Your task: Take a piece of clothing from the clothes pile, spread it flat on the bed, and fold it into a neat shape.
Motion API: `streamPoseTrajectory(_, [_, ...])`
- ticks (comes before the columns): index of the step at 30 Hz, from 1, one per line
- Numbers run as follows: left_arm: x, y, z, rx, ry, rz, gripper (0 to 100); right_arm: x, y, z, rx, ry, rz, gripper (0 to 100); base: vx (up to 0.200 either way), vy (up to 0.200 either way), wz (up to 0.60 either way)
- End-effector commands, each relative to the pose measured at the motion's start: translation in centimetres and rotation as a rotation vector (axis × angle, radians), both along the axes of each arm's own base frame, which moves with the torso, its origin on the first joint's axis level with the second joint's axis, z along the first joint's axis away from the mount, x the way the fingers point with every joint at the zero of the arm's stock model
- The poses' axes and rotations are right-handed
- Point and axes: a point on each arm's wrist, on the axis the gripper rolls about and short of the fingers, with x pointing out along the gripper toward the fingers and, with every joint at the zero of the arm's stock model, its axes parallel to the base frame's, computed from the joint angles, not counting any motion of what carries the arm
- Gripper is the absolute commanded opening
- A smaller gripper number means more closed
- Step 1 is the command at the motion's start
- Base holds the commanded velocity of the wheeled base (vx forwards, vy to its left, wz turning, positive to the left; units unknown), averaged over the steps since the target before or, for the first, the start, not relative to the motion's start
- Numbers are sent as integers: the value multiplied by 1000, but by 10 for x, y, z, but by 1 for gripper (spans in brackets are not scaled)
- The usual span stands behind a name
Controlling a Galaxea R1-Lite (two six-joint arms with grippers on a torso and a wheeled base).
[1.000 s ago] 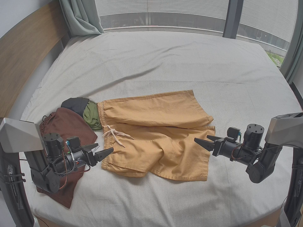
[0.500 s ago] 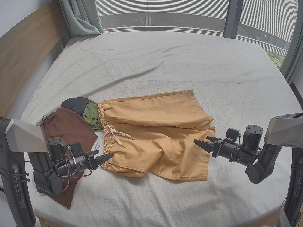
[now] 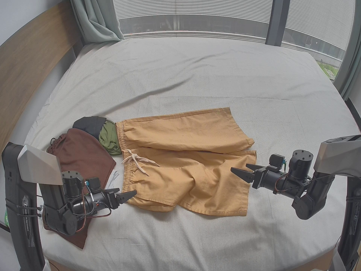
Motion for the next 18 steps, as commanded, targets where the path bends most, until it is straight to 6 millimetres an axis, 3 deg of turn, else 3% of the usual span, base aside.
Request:
streamPoseTrajectory(1, [-1, 2, -9, 1, 31, 6, 100, 0, 0, -1, -1, 1, 0, 100, 0, 0, 0])
streamPoseTrajectory(10, [-5, 1, -26, 2, 92, 7, 100, 0, 0, -1, -2, 2, 1, 100, 0, 0, 0])
streamPoseTrajectory(18, [-1, -10, -24, -121, 178, 41, 100, 0, 1, -3, -4, 6, 2, 100, 0, 0, 0])
